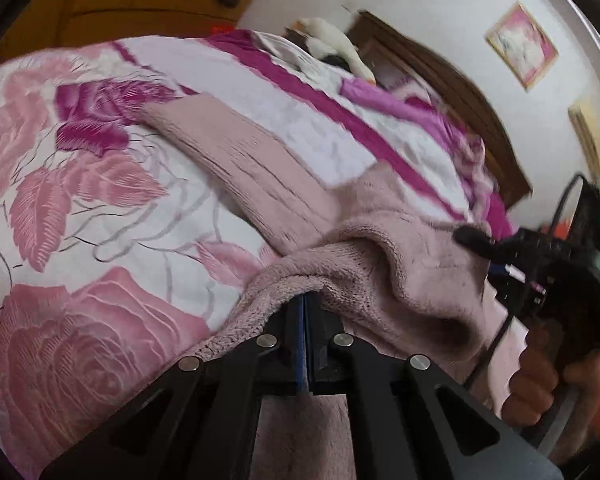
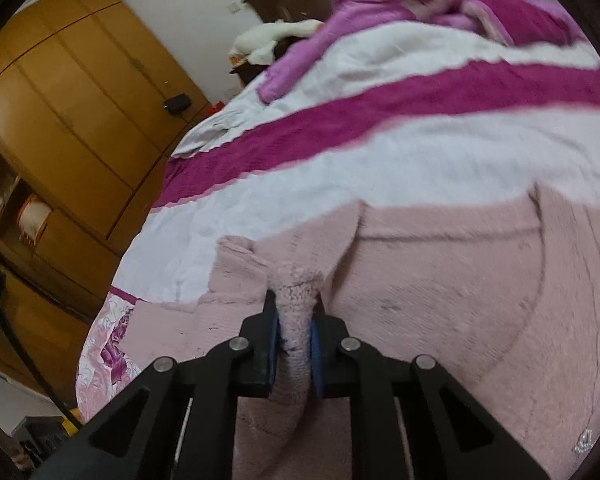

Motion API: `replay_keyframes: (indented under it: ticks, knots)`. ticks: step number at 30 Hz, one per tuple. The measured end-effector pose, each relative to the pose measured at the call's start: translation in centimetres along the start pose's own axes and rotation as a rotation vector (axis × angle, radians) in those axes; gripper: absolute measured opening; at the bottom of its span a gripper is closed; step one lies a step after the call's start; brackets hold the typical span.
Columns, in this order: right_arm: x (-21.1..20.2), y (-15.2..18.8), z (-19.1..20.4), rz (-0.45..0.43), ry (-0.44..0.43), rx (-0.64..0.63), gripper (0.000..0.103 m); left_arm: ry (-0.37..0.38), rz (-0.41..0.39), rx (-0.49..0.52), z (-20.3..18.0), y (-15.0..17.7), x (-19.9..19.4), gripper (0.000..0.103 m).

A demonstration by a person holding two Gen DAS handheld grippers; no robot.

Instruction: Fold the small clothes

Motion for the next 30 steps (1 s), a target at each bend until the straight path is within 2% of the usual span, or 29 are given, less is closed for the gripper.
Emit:
replay_keyframes:
  ticks: [4, 7, 9, 10, 11, 13, 14, 16, 18, 19, 20, 21, 22, 23, 26, 27, 28, 29, 30]
  knots:
    - [0.6, -0.8, 2.2, 0.014, -0.007, -0.077, 0.012, 0.076, -0.026, -0.154, 2.4, -1.0, -0.6, 0.000]
    - [0.8, -1.6, 2.4, 0.029, 0.023, -0.138, 0.013, 0.144, 0.014, -0.216, 2.6, -1.0, 0.2, 0.000]
    - [0.9, -2.1, 0.5, 0.050, 0.099, -0.134, 0.016, 0.182, 0.043, -0.196, 1.9, -0.3, -0.1, 0.000]
    - [1.0, -2.2, -0.7, 0.068, 0.157, -0.123, 0.024, 0.202, 0.062, -0.190, 1.5, 0.0, -0.1, 0.000]
    - [1.0, -2.4, -1.5, 0.069, 0.221, -0.119, 0.025, 0.230, 0.090, -0.188, 0.9, 0.5, 0.0, 0.000]
    - [0.1, -3.2, -2.0, 0.028, 0.328, -0.153, 0.028, 0.246, 0.111, -0.180, 0.4, 0.9, 0.0, 0.000]
    - [-0.1, -3.4, -1.6, 0.016, 0.336, -0.180, 0.028, 0.260, 0.120, -0.188, 0.3, 1.1, -0.1, 0.000]
    - [-0.5, -3.7, 1.9, -0.006, 0.323, -0.309, 0.028, 0.290, 0.124, -0.235, 0.5, 1.8, -0.4, 0.000]
    - [0.0, -2.8, 6.6, 0.005, 0.278, -0.462, 0.029, 0.291, 0.091, -0.295, 1.2, 2.5, -0.9, 0.000]
    - [0.7, -1.8, 9.2, 0.036, 0.241, -0.543, 0.036, 0.285, 0.082, -0.308, 1.2, 2.4, -1.0, 0.000]
    - [2.1, 0.3, 12.9, 0.111, 0.171, -0.652, 0.042, 0.280, 0.074, -0.316, 1.3, 2.4, -1.1, 0.000]
    - [3.2, 1.9, 15.2, 0.172, 0.129, -0.716, 0.056, 0.268, 0.068, -0.326, 1.5, 2.5, -1.0, 0.000]
    - [4.8, 4.3, 17.9, 0.256, 0.089, -0.809, 0.059, 0.262, 0.065, -0.331, 1.8, 2.6, -1.2, 0.000]
    - [6.0, 6.0, 19.7, 0.296, 0.082, -0.884, 0.059, 0.256, 0.062, -0.339, 1.9, 2.7, -1.2, 0.000]
    - [9.1, 10.1, 23.3, 0.356, 0.130, -1.146, 0.059, 0.258, 0.062, -0.360, 2.1, 2.7, -1.4, 0.000]
    - [10.1, 11.3, 23.8, 0.377, 0.148, -1.223, 0.058, 0.258, 0.062, -0.368, 2.2, 2.7, -1.4, 0.000]
    - [11.0, 12.2, 24.1, 0.392, 0.178, -1.282, 0.053, 0.255, 0.062, -0.376, 2.3, 2.7, -1.4, 0.000]
    - [12.3, 12.9, 24.1, 0.408, 0.223, -1.331, 0.043, 0.250, 0.062, -0.382, 2.3, 2.6, -1.3, 0.000]
    - [13.1, 13.0, 23.9, 0.410, 0.256, -1.348, 0.011, 0.247, 0.062, -0.384, 2.3, 2.6, -1.2, 0.000]
Point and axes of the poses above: each gripper's, at about its wrist camera, not at the fingertips, and x roughly the way its jaws point, z to its left, y to its underside, the point moved 8 cm from there along x, roughly the way its jaws point, and after that the axes turned 1 degree about x, right-handed, at the moved point
